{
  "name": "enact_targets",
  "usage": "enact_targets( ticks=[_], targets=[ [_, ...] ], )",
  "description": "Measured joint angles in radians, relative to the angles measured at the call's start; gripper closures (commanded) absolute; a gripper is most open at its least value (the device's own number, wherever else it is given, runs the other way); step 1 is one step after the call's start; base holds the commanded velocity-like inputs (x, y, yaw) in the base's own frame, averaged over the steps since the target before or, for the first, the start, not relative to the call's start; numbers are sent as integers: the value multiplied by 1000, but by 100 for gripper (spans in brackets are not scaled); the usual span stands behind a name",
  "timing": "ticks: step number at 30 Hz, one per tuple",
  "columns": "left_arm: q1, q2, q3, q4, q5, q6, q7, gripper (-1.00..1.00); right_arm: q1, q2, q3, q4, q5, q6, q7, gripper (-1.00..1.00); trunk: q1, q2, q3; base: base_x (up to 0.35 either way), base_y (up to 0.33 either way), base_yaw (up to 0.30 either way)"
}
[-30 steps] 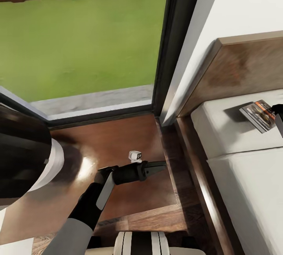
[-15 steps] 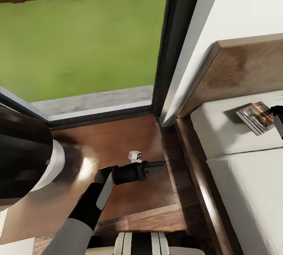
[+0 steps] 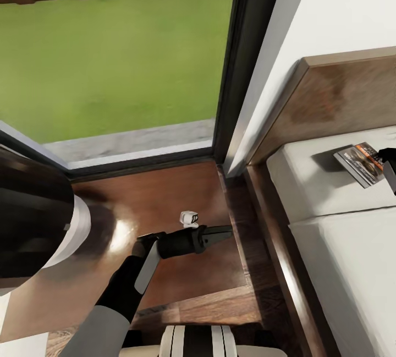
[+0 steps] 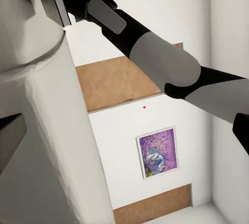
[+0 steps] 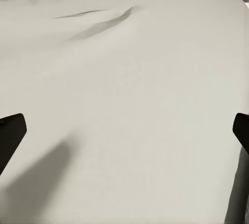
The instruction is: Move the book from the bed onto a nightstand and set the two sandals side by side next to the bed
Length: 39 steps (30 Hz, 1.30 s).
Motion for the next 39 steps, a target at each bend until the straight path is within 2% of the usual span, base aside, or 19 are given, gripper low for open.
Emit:
enact_targets(
  ticks=[6,10,24,31,39],
  targets=[
    [0,0,0,0,0,0,0,-100,0,0,0,0,0,0,0,-100,0,0,0,0,0,0],
    [0,0,0,0,0,0,0,-100,0,0,1,20,1,1,0,-100,-15,28,12,0,0,0],
    [0,0,-1,0,0,0,0,-100,0,0,1,21,0,0,0,-100,-15,28,13,0,0,0],
    [0,0,-1,0,0,0,0,-100,1,0,-1,34,-7,-1,1,-100,-42,77,34,0,0,0],
    [0,0,-1,0,0,0,0,-100,1,0,-1,35,-7,-1,2,-100,-42,77,34,0,0,0]
  ],
)
